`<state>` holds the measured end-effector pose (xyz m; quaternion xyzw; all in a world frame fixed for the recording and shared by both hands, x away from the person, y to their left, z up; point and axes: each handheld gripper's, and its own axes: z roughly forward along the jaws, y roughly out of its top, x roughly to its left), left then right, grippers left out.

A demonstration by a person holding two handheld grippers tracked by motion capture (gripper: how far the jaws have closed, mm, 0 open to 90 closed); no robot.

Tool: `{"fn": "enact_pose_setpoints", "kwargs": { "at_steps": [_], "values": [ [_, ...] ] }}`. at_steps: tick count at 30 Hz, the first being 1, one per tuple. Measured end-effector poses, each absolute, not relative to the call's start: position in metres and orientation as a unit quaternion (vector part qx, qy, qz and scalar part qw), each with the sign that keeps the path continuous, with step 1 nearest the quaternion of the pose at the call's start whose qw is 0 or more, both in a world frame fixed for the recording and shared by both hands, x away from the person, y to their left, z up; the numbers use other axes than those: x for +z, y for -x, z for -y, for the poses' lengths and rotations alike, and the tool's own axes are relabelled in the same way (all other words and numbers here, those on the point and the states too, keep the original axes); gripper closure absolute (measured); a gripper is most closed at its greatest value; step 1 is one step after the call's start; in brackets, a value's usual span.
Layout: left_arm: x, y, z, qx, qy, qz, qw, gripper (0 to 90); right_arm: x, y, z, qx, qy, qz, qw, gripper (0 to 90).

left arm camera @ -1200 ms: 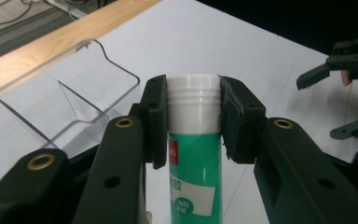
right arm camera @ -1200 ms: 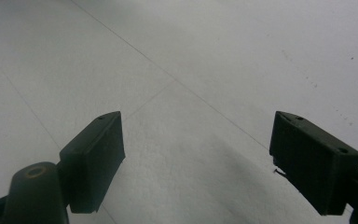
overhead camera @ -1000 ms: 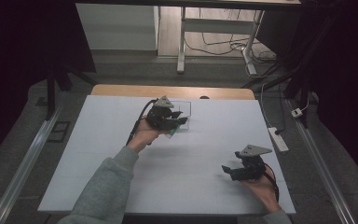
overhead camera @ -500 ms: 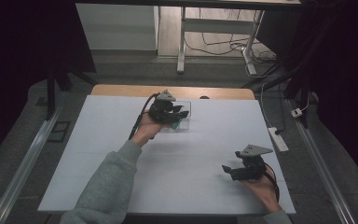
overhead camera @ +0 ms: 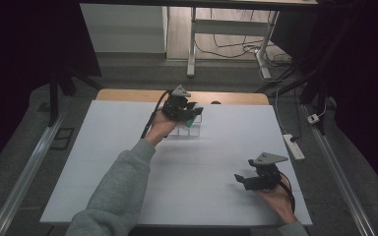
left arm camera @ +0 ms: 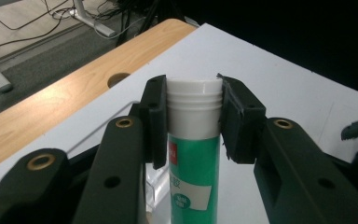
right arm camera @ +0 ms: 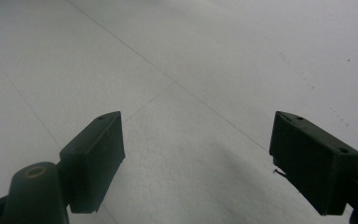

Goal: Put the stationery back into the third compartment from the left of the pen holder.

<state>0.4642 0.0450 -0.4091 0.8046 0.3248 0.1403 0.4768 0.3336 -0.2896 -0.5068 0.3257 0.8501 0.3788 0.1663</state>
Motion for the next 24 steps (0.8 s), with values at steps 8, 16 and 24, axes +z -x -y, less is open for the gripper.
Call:
{"fn": "enact_pose_setpoints", "kwargs": {
  "at_steps": [8,16,24],
  "values": [
    [-0.405,-0.479,-0.04,0.143,-0.802,-0.33,0.477,64.1,-0.507,-0.333,0.29,0.381,-0.326,-0.849,0.164,17.1],
    [-0.399,-0.496,-0.036,0.153,-0.801,-0.329,0.476,64.1,-0.507,-0.333,0.289,0.378,-0.324,-0.852,0.164,17.1],
    [-0.397,-0.512,-0.034,0.159,-0.792,-0.342,0.48,64.1,-0.507,-0.333,0.289,0.379,-0.323,-0.852,0.163,17.1]
  ]
}}
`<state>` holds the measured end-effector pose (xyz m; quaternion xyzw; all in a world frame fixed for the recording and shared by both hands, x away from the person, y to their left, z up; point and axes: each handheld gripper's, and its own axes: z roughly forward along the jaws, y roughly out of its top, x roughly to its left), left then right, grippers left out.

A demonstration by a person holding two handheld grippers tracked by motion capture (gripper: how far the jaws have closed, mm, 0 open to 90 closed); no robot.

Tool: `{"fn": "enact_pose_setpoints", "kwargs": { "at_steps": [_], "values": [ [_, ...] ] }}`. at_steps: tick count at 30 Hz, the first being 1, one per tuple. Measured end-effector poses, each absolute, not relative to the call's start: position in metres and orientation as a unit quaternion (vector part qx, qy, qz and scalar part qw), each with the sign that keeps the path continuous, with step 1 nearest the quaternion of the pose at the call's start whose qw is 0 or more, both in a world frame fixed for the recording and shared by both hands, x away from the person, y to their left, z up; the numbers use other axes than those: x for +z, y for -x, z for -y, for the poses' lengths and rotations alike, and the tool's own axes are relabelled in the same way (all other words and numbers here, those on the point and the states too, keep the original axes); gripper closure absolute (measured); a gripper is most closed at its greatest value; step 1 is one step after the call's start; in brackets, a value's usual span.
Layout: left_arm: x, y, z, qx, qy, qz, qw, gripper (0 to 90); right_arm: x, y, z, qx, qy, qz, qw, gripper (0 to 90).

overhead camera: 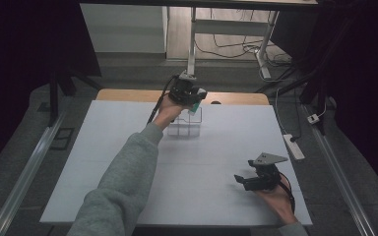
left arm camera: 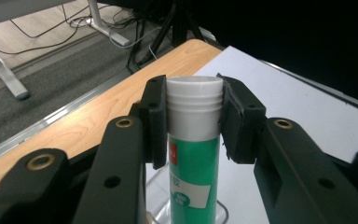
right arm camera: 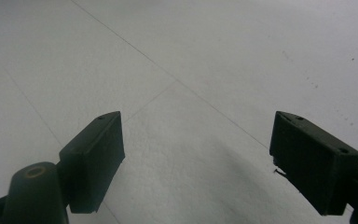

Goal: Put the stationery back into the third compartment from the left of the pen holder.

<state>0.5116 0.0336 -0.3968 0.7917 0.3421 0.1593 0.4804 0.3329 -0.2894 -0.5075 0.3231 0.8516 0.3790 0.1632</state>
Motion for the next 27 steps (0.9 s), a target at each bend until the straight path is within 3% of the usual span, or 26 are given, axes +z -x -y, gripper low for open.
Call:
{"fn": "enact_pose_setpoints", "kwargs": {
  "at_steps": [16,19,27],
  "values": [
    [-0.414,-0.519,-0.027,0.152,-0.8,-0.347,0.466,63.1,-0.51,-0.333,0.29,0.376,-0.323,-0.854,0.16,17.1],
    [-0.414,-0.516,-0.028,0.15,-0.809,-0.343,0.454,48.1,-0.51,-0.333,0.289,0.375,-0.324,-0.854,0.157,17.1],
    [-0.413,-0.504,-0.042,0.143,-0.813,-0.338,0.452,43.0,-0.51,-0.332,0.289,0.372,-0.323,-0.856,0.16,17.1]
  ]
}}
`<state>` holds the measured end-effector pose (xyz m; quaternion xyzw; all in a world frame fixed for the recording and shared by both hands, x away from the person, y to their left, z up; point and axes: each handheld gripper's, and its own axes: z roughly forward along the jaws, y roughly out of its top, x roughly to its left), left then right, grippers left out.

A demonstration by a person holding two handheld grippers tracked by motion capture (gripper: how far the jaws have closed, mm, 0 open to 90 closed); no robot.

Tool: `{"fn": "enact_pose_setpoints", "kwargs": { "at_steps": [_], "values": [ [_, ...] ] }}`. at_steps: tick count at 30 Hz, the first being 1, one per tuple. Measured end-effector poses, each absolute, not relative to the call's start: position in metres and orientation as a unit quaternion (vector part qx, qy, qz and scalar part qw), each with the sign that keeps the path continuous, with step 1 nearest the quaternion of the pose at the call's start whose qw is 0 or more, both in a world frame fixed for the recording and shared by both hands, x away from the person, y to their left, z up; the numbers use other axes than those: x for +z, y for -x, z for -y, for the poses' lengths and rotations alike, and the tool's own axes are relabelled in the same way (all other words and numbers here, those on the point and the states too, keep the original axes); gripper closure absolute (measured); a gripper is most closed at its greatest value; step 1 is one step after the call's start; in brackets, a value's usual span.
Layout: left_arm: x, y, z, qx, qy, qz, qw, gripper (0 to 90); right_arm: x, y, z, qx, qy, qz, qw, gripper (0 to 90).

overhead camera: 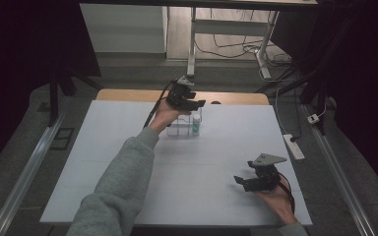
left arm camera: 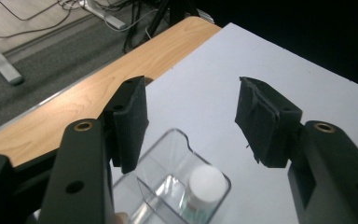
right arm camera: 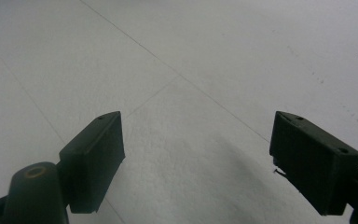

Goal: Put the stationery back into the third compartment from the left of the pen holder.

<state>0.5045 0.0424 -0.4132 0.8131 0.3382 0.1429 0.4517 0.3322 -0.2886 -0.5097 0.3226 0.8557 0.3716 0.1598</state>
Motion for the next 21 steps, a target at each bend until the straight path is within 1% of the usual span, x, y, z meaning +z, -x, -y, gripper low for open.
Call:
{"fn": "enact_pose_setpoints", "kwargs": {
  "at_steps": [12,15,21],
  "values": [
    [-0.422,-0.476,-0.059,0.138,-0.823,-0.325,0.444,42.8,-0.51,-0.333,0.29,0.376,-0.327,-0.852,0.159,17.0],
    [-0.424,-0.466,-0.063,0.142,-0.828,-0.316,0.44,42.7,-0.509,-0.333,0.29,0.376,-0.327,-0.852,0.159,17.1],
    [-0.432,-0.45,-0.077,0.149,-0.829,-0.32,0.435,42.7,-0.509,-0.333,0.291,0.378,-0.326,-0.852,0.159,17.1]
  ]
}}
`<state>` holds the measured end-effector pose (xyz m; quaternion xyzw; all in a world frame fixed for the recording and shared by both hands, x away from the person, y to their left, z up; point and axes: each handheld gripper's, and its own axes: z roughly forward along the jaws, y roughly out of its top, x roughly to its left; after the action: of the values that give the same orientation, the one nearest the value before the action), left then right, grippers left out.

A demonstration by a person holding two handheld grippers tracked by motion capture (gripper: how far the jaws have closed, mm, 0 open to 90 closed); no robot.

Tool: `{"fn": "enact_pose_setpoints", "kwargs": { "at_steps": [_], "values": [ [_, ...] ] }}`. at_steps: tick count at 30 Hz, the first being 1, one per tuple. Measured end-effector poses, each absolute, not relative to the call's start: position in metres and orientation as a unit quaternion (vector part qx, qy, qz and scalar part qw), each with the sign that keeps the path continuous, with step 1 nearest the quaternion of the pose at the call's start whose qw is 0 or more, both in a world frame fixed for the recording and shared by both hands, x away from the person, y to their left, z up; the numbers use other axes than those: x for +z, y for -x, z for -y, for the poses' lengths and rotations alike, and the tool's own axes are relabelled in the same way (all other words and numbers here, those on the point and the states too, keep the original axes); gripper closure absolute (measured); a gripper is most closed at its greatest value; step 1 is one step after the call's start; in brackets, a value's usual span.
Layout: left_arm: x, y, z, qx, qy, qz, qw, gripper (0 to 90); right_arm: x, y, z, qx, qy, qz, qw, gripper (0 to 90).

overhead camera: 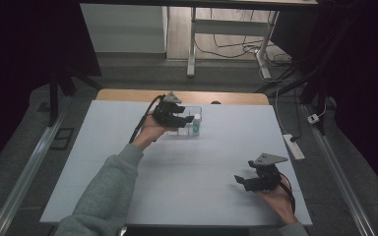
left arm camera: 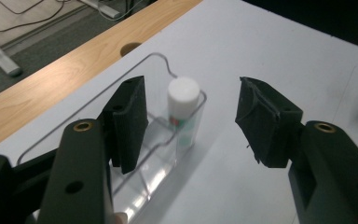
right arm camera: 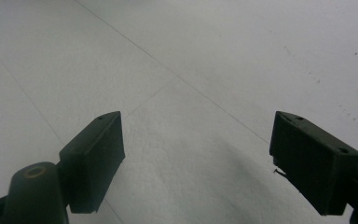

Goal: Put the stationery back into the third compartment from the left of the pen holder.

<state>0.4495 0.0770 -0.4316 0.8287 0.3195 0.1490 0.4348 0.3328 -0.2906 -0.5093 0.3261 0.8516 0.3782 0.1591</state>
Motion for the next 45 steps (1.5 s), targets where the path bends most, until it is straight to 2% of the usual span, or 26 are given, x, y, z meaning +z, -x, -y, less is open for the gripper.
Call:
{"fn": "enact_pose_setpoints", "kwargs": {
  "at_steps": [20,45],
  "values": [
    [-0.449,-0.373,-0.145,0.182,-0.819,-0.343,0.422,42.0,-0.508,-0.331,0.293,0.377,-0.328,-0.851,0.161,17.1],
    [-0.499,-0.292,-0.202,0.17,-0.811,-0.387,0.405,38.5,-0.507,-0.331,0.296,0.381,-0.331,-0.847,0.166,17.3]
  ]
}}
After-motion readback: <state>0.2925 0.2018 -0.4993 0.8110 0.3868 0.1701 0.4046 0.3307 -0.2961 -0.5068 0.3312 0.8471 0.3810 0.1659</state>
